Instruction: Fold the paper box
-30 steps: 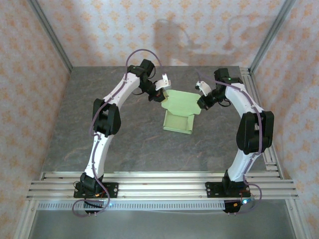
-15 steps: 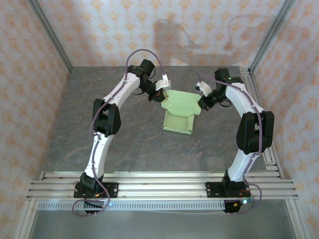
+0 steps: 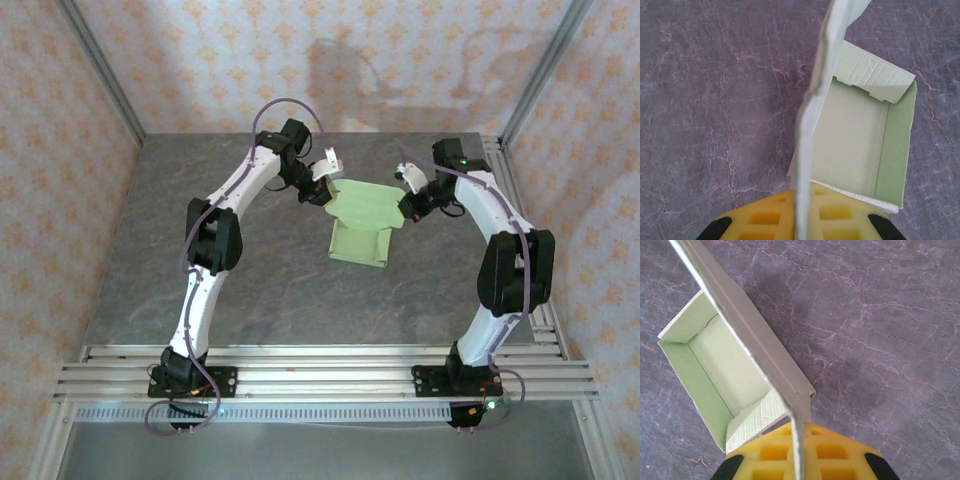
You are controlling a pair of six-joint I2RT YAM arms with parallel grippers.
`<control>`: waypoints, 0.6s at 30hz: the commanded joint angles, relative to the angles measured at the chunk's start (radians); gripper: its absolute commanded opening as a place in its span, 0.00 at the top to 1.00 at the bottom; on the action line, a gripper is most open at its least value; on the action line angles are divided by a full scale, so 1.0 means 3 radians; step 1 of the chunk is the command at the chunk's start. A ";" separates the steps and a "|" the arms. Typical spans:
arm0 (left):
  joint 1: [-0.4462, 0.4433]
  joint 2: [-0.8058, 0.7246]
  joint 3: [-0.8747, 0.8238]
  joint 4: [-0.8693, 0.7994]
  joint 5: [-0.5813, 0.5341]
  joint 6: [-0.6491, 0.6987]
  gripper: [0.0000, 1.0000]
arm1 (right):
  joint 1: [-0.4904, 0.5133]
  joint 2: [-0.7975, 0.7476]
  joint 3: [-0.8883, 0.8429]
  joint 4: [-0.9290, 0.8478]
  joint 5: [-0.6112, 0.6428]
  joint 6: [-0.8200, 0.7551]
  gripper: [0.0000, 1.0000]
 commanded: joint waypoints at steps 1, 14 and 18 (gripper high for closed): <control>0.0000 -0.0190 0.0023 -0.0085 -0.0018 0.0018 0.87 | 0.0002 -0.0112 -0.0024 0.0088 0.0033 0.0035 1.00; 0.0000 -0.0231 0.0026 -0.0006 -0.0067 -0.0044 0.82 | 0.0004 -0.0060 0.0066 -0.0092 0.0006 -0.0058 1.00; 0.0000 -0.0245 0.0029 0.0010 -0.0110 -0.0074 0.78 | 0.0006 -0.0042 0.0068 -0.0105 0.0016 -0.0060 1.00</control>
